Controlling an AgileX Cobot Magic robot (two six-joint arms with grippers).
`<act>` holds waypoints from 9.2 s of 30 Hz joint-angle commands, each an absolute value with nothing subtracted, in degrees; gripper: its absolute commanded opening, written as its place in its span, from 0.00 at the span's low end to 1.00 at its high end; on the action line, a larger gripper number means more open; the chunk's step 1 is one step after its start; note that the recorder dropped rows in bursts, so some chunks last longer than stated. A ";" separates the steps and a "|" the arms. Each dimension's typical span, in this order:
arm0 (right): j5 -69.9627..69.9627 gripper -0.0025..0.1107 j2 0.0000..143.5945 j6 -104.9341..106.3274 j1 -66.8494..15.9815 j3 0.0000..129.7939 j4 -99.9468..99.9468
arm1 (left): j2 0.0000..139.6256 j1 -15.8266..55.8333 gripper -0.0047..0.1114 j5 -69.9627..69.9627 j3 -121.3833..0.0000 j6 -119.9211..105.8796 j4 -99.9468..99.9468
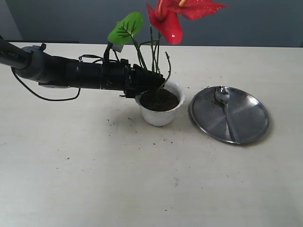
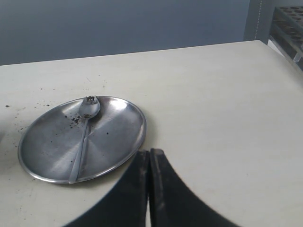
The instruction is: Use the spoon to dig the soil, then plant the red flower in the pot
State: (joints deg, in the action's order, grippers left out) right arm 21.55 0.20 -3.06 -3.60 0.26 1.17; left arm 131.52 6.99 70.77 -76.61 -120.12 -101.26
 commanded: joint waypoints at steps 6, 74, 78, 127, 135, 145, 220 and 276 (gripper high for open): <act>20.97 0.02 0.00 -2.81 -3.80 0.00 1.22 | 131.03 7.03 0.25 69.96 -76.39 -120.62 -99.95; 20.87 0.02 0.00 -2.81 -3.80 0.00 1.22 | 128.49 6.82 0.39 69.96 -78.08 -118.01 -97.97; 20.87 0.02 0.00 -2.81 -3.80 0.00 1.22 | 128.49 6.82 0.39 69.96 -78.08 -117.18 -97.97; 20.95 0.02 0.00 -2.81 -3.80 0.00 1.22 | 125.98 2.61 0.52 69.96 -78.08 -112.34 -92.49; 20.84 0.02 0.00 -2.81 -3.80 0.00 1.22 | 125.98 2.23 0.60 69.96 -78.08 -110.30 -91.21; 20.84 0.02 0.00 -2.81 -3.80 0.00 1.22 | 125.98 0.71 0.62 69.96 -78.08 -109.21 -89.87; 20.85 0.02 0.00 -2.81 -3.80 0.00 1.22 | 82.93 -9.44 0.04 22.19 -78.08 -41.56 -55.81; 20.98 0.02 0.00 -2.81 -3.80 0.00 1.22 | 59.97 -14.05 0.04 18.28 -73.89 -29.95 -16.01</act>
